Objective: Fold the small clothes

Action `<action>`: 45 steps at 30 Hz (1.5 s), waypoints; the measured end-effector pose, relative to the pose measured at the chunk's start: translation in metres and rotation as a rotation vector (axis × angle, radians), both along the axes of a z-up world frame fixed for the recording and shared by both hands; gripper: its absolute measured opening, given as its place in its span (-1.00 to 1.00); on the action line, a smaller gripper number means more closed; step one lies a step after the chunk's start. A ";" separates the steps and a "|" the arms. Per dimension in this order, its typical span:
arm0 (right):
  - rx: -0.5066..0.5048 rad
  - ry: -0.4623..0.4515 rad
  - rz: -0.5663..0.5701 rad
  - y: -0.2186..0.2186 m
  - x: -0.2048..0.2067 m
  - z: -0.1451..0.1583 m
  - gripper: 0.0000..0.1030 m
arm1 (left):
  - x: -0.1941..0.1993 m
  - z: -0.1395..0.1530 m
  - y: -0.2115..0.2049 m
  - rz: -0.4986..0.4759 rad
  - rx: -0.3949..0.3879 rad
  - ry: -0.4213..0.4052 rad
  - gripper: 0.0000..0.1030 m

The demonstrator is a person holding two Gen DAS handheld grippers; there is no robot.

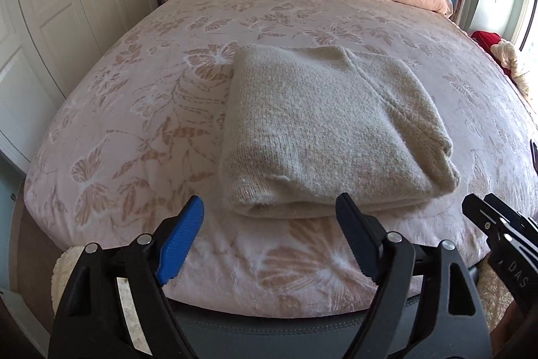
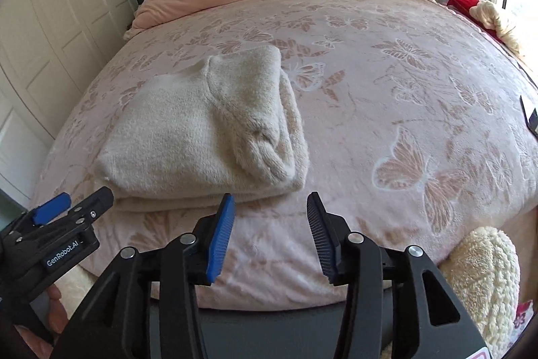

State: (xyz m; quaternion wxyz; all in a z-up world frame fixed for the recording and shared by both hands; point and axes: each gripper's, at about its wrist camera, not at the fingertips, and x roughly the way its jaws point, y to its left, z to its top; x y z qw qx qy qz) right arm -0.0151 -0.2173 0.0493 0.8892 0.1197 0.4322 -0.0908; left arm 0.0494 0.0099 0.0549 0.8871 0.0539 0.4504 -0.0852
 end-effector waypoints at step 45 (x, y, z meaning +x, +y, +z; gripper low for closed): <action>-0.152 -0.088 0.034 0.041 -0.056 -0.008 0.19 | -0.069 -0.011 -0.017 0.067 0.106 -0.163 0.66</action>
